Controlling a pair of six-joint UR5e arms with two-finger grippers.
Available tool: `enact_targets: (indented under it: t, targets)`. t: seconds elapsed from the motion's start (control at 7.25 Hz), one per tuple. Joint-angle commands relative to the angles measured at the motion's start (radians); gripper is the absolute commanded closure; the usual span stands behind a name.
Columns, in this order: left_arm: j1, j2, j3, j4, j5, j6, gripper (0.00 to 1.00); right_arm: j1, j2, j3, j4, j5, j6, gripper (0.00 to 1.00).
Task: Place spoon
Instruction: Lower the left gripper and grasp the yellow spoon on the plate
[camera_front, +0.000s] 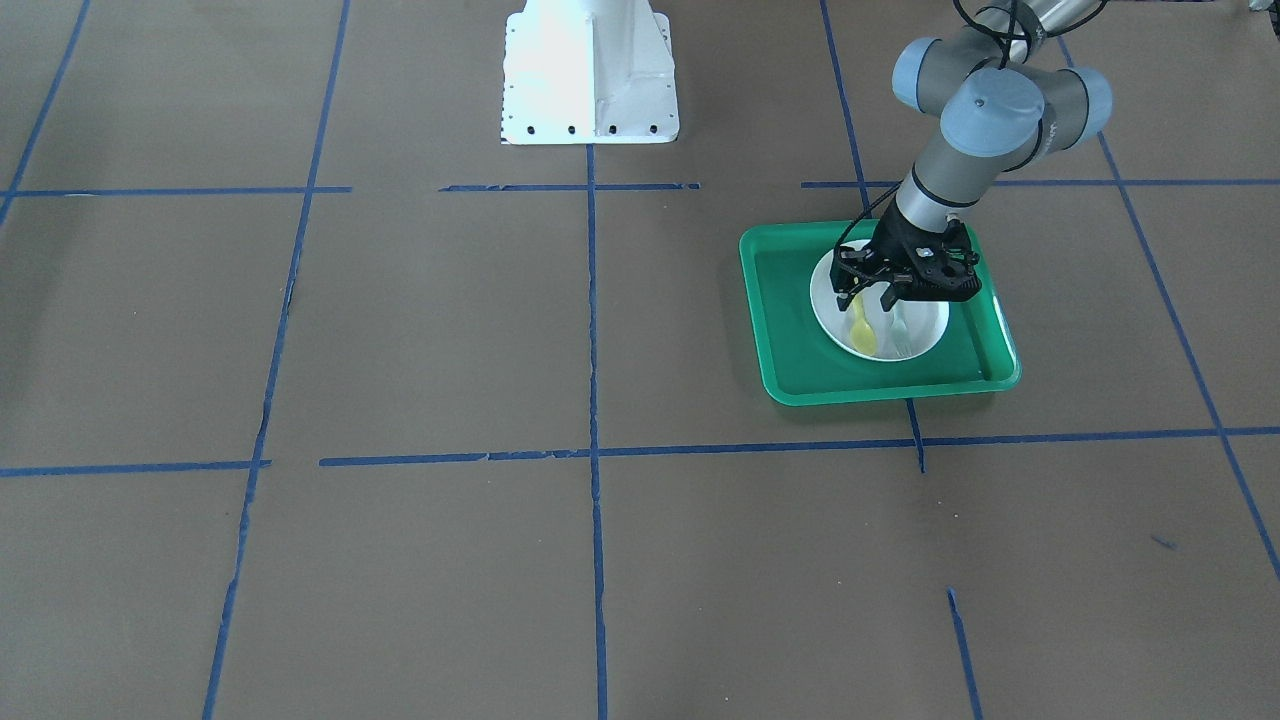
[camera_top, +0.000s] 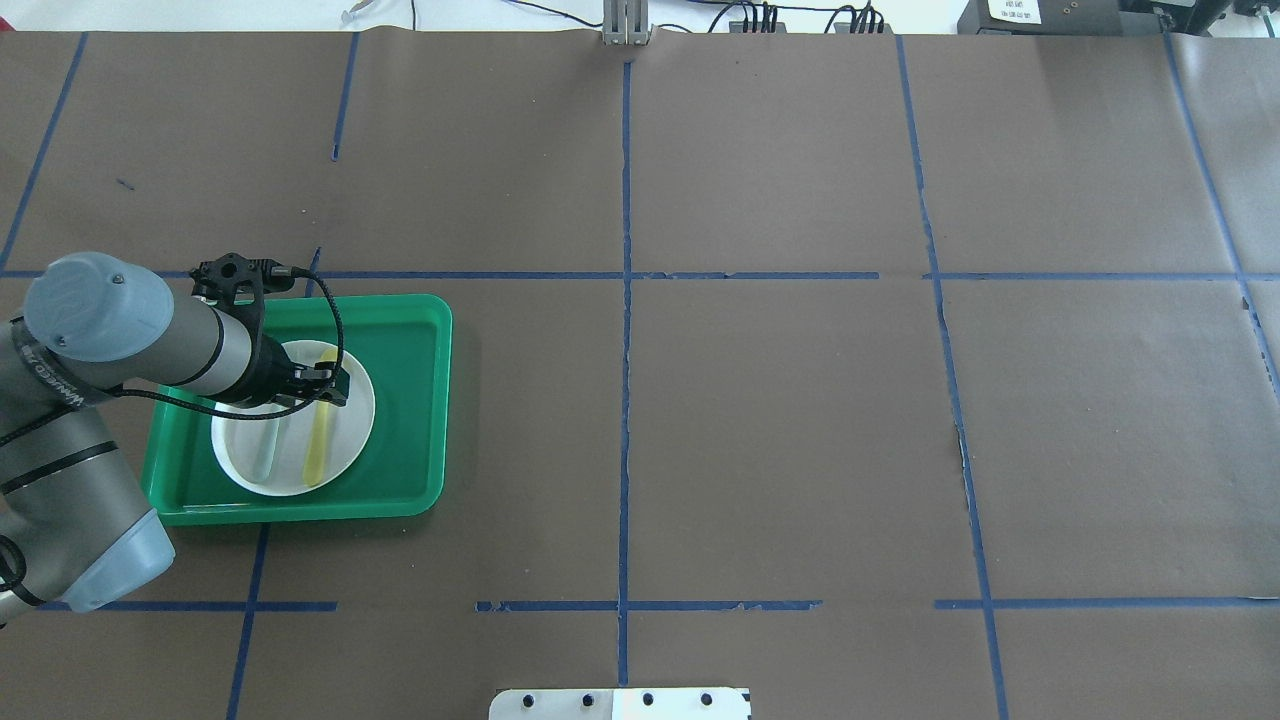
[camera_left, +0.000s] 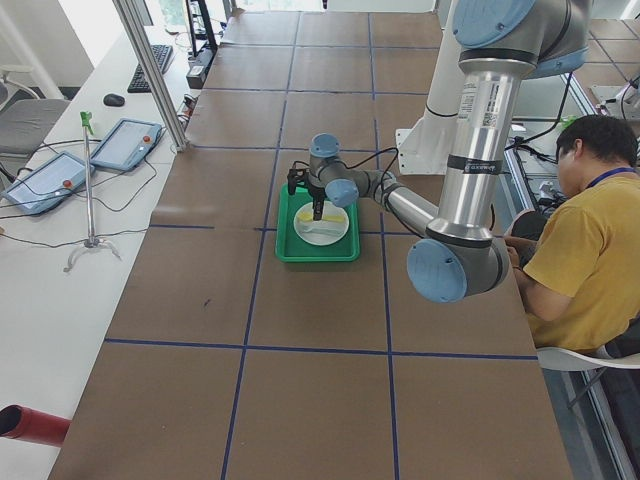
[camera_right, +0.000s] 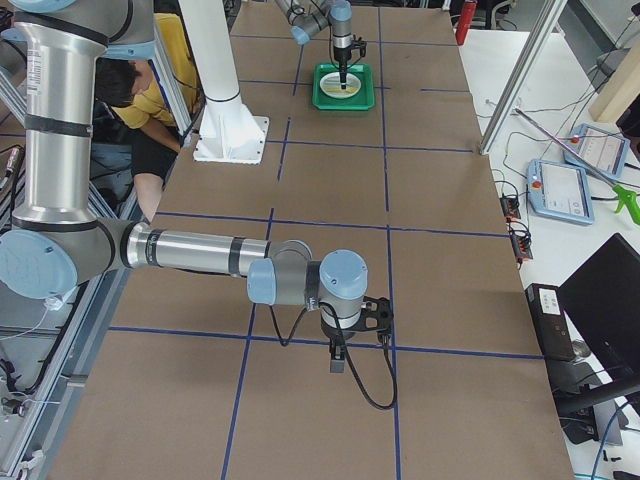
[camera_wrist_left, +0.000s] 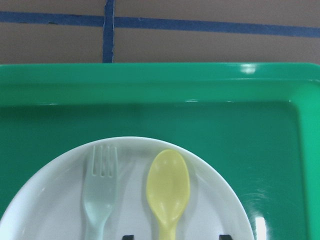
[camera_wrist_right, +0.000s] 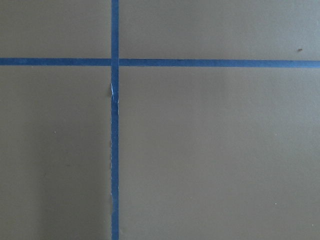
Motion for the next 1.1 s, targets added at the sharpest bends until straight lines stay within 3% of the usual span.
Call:
enact_targets:
  t: [0.0,0.28,0.41,0.55,0.69,0.97]
  targets:
    - [0.012,-0.001,0.017,0.000,0.000,0.000,0.36,0.000,0.000,0.000,-0.001,0.000,0.000,0.00]
    - [0.016,-0.007,0.026,0.000,-0.007,0.000,0.51,0.000,0.000,0.000,-0.001,0.000,0.000,0.00]
    - [0.016,-0.007,0.024,0.000,-0.008,-0.001,0.66,0.000,0.000,0.000,-0.001,0.000,0.000,0.00]
    - [0.016,-0.007,0.024,0.005,-0.013,0.005,0.91,0.000,0.000,0.000,-0.001,0.000,0.000,0.00]
    - [0.016,-0.007,0.021,0.006,-0.013,0.006,1.00,0.000,0.000,0.000,-0.001,0.000,0.000,0.00]
    - [0.012,-0.004,0.020,0.009,-0.013,0.006,1.00,0.000,0.000,0.000,0.000,0.000,0.000,0.00]
